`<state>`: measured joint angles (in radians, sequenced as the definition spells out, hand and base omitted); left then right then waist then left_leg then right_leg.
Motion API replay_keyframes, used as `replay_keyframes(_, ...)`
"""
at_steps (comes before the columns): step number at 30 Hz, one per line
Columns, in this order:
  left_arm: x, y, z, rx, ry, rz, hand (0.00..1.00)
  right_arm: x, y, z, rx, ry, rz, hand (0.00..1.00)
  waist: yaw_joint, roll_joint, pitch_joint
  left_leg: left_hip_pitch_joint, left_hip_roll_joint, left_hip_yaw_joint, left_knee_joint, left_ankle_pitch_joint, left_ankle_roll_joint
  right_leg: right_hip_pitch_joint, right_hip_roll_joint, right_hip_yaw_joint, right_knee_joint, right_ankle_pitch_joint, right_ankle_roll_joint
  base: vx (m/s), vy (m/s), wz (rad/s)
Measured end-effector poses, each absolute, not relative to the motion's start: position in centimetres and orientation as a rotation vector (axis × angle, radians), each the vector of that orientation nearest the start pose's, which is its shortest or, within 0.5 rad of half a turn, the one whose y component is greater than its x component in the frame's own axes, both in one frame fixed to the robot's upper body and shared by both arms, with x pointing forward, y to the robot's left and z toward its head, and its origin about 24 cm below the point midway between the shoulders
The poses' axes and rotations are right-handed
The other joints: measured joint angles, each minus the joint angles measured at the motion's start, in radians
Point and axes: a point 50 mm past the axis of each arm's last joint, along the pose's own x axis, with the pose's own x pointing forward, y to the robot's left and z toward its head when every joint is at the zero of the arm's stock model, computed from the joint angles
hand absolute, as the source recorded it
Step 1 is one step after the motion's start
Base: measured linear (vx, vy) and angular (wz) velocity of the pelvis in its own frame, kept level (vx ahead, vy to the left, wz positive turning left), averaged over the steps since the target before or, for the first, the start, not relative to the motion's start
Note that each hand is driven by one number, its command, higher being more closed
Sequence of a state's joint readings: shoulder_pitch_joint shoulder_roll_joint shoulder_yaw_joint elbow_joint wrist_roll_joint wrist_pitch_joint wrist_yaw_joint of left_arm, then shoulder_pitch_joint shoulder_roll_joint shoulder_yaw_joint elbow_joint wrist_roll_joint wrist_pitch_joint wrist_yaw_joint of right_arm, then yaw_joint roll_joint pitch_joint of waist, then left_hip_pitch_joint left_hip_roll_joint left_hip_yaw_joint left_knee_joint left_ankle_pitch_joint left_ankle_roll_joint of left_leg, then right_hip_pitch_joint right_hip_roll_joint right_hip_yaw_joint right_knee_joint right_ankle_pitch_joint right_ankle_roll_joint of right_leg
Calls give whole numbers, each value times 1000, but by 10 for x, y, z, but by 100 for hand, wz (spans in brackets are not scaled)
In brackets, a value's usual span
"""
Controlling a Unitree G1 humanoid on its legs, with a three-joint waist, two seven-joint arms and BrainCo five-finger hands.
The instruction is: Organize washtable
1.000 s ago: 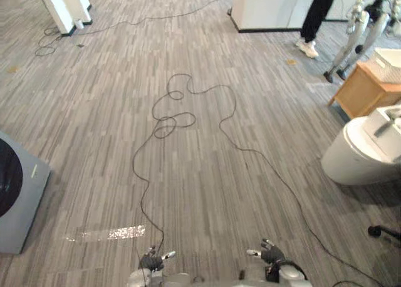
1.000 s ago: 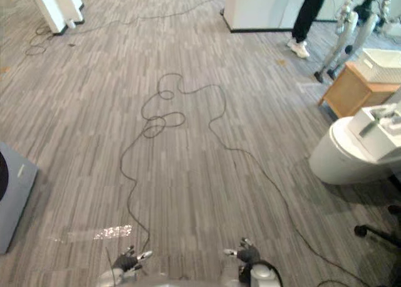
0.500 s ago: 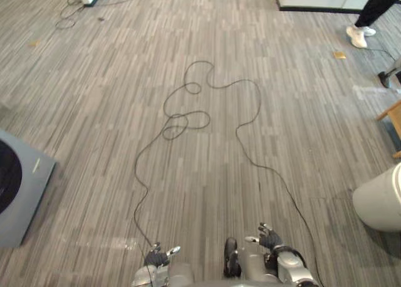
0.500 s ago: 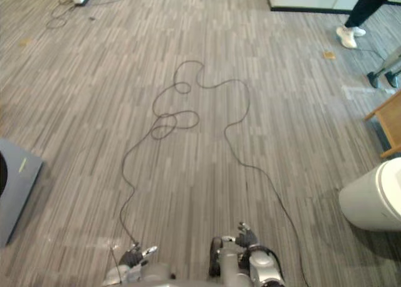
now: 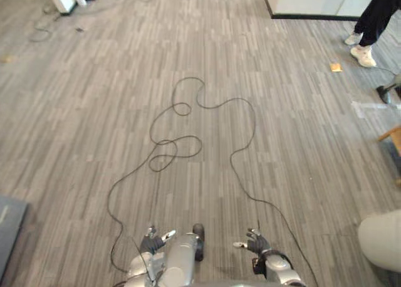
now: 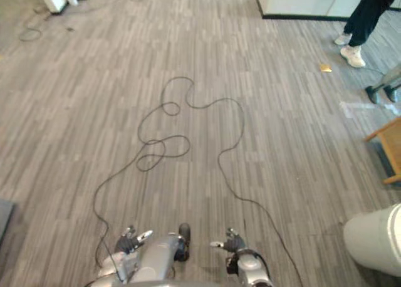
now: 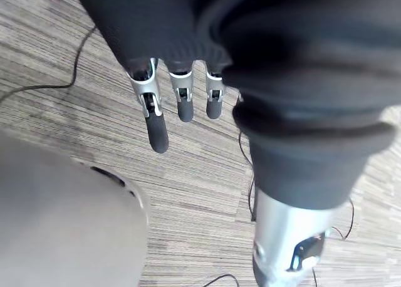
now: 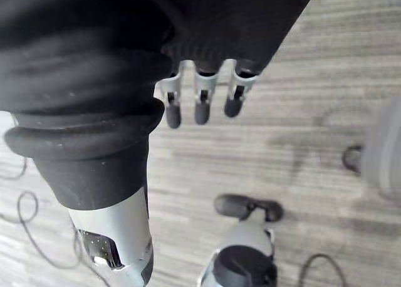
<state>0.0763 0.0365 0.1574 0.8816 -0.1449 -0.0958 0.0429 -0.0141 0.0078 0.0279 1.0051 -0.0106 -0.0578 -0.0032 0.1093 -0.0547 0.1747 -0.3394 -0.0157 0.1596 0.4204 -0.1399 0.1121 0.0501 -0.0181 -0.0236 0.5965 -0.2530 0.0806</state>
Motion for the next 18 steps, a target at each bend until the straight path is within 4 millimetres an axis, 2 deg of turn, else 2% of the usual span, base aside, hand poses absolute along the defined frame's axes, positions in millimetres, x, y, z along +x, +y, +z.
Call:
replay_keyframes(1,135,198,-140,-127,862,300,0,141,-140,-149,-10,946,37,0,-18,-15,3,71,-29,-25,2,-47,14,-79,-25,0,242,54,43,649,166,60)
replay_keyframes(2,131,197,-143,-129,888,300,0,139,-142,-148,-6,940,31,0,-28,-12,5,156,-39,-39,-6,-89,20,-136,-38,-6,383,35,15,665,149,53)
replay_keyframes(3,129,196,-144,-132,899,300,0,141,-144,-146,-6,924,23,0,-35,-6,7,201,-39,-52,-16,-108,22,-161,-37,-21,410,21,-6,657,121,53)
replay_keyframes(4,125,194,-147,-128,918,296,0,142,-144,-144,-2,904,18,0,-45,16,15,289,-38,-81,-55,-123,23,-211,-46,-59,401,-4,-42,631,91,50)
replay_keyframes(5,125,193,-147,-130,920,292,0,142,-145,-143,2,892,11,0,-51,15,14,346,-37,-101,-92,-133,28,-259,-50,-82,364,-23,-43,733,68,72)
replay_keyframes(7,128,189,-147,-118,920,273,0,146,-148,-141,-2,875,6,0,-54,14,14,453,-28,-150,-160,-150,25,-362,-49,-117,180,-39,-52,735,-1,74)
replay_keyframes(8,128,187,-147,-111,920,260,0,150,-151,-139,-12,866,5,0,-66,16,14,499,-20,-184,-194,-165,21,-408,-44,-116,24,-10,-35,628,-36,74)
replay_keyframes(9,128,186,-147,-102,924,249,0,152,-152,-139,-16,864,4,0,-73,16,15,522,-14,-199,-212,-172,14,-423,-38,-114,-67,25,-31,655,-66,82)
replay_keyframes(10,127,185,-148,-95,930,241,0,153,-155,-139,-20,868,0,0,-78,17,15,569,-4,-229,-249,-187,1,-431,-33,-107,-245,106,-31,676,-105,85)
replay_keyframes(11,122,187,-149,-92,943,246,0,154,-154,-139,-21,874,2,0,-87,12,12,615,5,-265,-253,-204,-25,-438,-29,-97,-346,162,-42,689,-129,87)
replay_keyframes(12,119,188,-150,-89,949,248,0,154,-154,-139,-20,874,2,0,-93,11,10,628,12,-283,-235,-213,-39,-439,-22,-83,-340,198,-57,743,-190,109)
replay_keyframes(13,117,188,-151,-84,961,244,0,153,-152,-140,-11,879,-2,0,-106,18,3,617,28,-327,-131,-223,-57,-418,-18,-86,-290,290,-79,778,-245,106)
replay_keyframes(14,118,181,-152,-92,963,237,0,153,-158,-140,-16,879,-14,0,-107,50,-10,555,52,-334,54,-212,-76,-393,6,-123,-252,297,-87,795,-257,89)
replay_keyframes(15,115,177,-153,-103,968,238,0,154,-160,-139,-22,871,-18,0,-102,72,-18,500,70,-329,175,-179,-125,-375,25,-139,-247,273,-101,766,-235,21)
replay_keyframes(16,111,174,-154,-141,977,266,0,156,-160,-138,-39,866,-3,0,-89,115,-15,393,93,-303,409,-13,-192,-331,60,-133,-256,225,-116,609,-145,-27)
replay_keyframes(17,111,174,-154,-150,972,277,0,158,-159,-136,-46,859,8,0,-82,126,-10,346,114,-280,517,74,-204,-298,79,-119,-275,210,-125,746,-123,-62)
replay_keyframes(18,113,172,-153,-151,972,270,0,155,-154,-139,-42,881,20,0,-66,142,-6,263,150,-229,684,47,-187,-230,109,-91,-307,187,-146,878,-105,-64)
